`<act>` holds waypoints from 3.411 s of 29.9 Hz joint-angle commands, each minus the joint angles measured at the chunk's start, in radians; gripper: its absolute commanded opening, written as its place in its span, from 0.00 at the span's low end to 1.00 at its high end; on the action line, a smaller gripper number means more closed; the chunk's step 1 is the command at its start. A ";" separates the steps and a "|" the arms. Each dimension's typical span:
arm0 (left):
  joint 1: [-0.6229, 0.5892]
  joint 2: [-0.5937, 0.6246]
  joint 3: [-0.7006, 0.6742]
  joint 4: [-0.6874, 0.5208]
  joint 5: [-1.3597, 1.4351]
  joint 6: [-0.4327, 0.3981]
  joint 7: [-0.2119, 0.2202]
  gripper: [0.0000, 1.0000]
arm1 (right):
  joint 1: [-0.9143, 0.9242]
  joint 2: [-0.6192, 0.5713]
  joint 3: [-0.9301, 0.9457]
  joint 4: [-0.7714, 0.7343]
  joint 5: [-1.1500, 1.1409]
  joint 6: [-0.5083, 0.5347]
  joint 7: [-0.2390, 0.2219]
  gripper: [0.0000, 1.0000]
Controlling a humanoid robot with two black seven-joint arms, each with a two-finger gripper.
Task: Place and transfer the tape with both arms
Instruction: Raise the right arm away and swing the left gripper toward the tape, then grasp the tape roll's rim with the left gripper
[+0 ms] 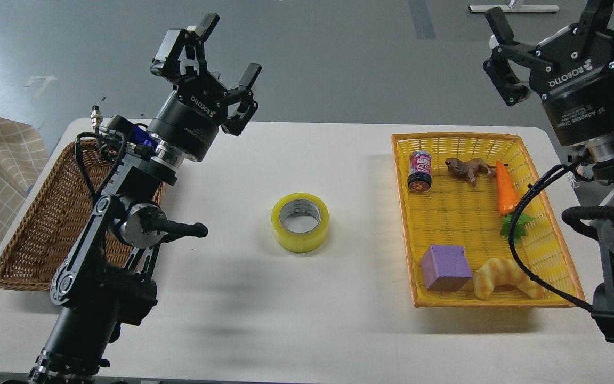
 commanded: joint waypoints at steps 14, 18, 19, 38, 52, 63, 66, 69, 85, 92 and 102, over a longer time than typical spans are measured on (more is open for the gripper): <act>-0.010 0.000 0.020 0.009 0.032 0.046 0.061 0.98 | 0.000 -0.009 0.027 0.000 -0.008 -0.030 -0.026 1.00; -0.007 0.000 0.022 0.009 0.033 0.046 0.063 0.98 | 0.000 -0.011 0.025 0.000 -0.009 -0.028 -0.032 1.00; -0.006 0.000 0.022 0.009 0.035 0.046 0.063 0.98 | 0.000 -0.011 0.025 0.000 -0.009 -0.028 -0.032 1.00; -0.001 0.000 0.019 -0.013 0.043 0.026 0.049 0.98 | 0.008 -0.009 0.022 -0.006 -0.006 0.053 -0.025 1.00; 0.002 0.000 0.002 -0.075 0.024 0.004 -0.089 0.98 | -0.012 -0.003 0.019 -0.009 -0.008 0.055 -0.025 1.00; -0.004 0.000 0.025 -0.089 0.061 0.006 -0.089 0.98 | -0.012 -0.008 0.019 -0.013 -0.009 0.055 -0.025 1.00; 0.002 0.034 0.113 -0.082 0.209 0.007 -0.078 0.98 | -0.010 -0.011 0.018 -0.019 -0.011 0.055 -0.025 1.00; -0.007 0.095 0.222 -0.068 0.459 0.058 -0.078 0.98 | -0.010 -0.011 0.018 -0.023 -0.011 0.055 -0.025 1.00; -0.117 0.166 0.459 0.059 1.284 0.149 -0.057 0.98 | -0.006 0.000 0.027 -0.013 -0.009 0.048 -0.023 1.00; -0.170 0.204 0.587 0.142 1.284 0.149 -0.035 0.98 | -0.015 0.000 0.031 0.000 -0.008 0.047 -0.022 1.00; -0.206 0.365 0.716 0.171 1.284 0.150 -0.035 0.98 | -0.017 -0.005 0.074 0.001 -0.006 0.048 -0.023 1.00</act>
